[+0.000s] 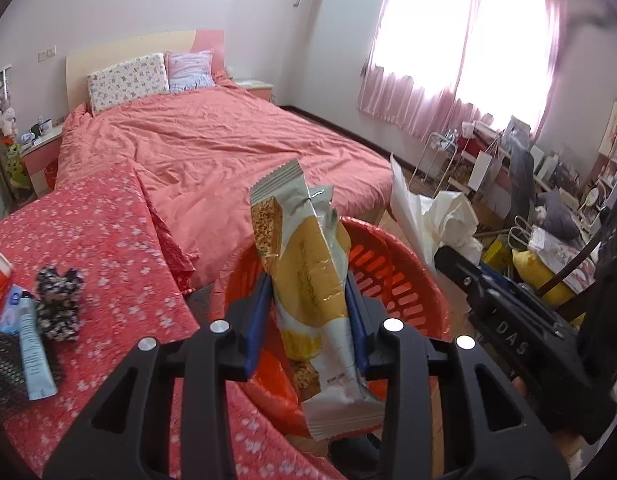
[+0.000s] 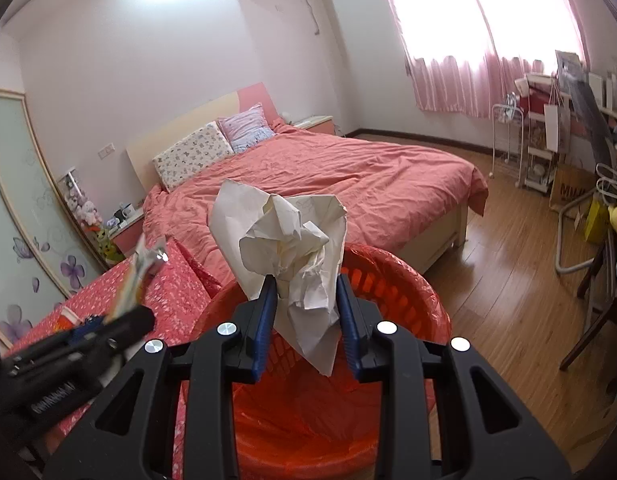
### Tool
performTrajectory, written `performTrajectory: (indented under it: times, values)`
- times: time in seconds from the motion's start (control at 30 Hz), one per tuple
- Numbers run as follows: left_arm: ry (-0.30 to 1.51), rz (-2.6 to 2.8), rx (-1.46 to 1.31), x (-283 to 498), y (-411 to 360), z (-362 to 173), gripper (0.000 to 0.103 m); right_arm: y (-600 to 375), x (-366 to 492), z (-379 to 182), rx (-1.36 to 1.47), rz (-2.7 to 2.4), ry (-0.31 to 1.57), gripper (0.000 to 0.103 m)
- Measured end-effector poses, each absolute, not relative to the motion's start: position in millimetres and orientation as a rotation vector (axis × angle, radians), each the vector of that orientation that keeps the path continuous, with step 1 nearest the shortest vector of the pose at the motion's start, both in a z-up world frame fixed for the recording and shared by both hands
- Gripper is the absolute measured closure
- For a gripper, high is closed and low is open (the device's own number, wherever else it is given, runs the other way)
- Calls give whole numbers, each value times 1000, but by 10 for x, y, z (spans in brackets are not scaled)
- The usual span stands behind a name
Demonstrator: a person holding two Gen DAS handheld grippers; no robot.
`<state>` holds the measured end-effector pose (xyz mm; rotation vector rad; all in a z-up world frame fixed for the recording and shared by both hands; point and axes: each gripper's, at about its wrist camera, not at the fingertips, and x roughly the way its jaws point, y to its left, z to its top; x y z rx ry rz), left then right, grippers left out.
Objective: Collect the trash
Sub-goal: 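Carry the wrapper and tissue to the orange basket and open both tools, then grasp the brown scrunchie with the left tool while the right tool grasps the blue tube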
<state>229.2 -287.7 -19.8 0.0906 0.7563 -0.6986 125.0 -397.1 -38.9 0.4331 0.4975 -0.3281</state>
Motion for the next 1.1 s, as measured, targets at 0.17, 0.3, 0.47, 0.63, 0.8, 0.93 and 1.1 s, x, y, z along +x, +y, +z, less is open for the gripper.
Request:
performTrajectory:
  times: [0.17,0.3,0.47,0.63,0.8,0.93,1.1]
  values:
    - [794,-632,122,2456,-2920,-404,45,-4061,1363,-458,451,-325,534,52]
    - [830,-593,115,2577,-2790,-528,42,-4031,1332,-489,444,-334,550,46]
    - [839,-578,95,2617,-2598,-520,41,-3973,1269,-450,428,-342,555,43]
    - [816,-558,106,2533,-2399,-413,41,-3939,1252,-350,395,-348,549,42]
    - [791,-506,115,2391,-2049,-300,39,-3797,1208,-252,363,-335,543,41]
    - [771,-435,119,2268,-1645,-248,34,-3682,1216,-202,343,-313,544,40]
    - [759,-319,114,2123,-977,-244,32,-3368,1244,-153,300,-257,552,39]
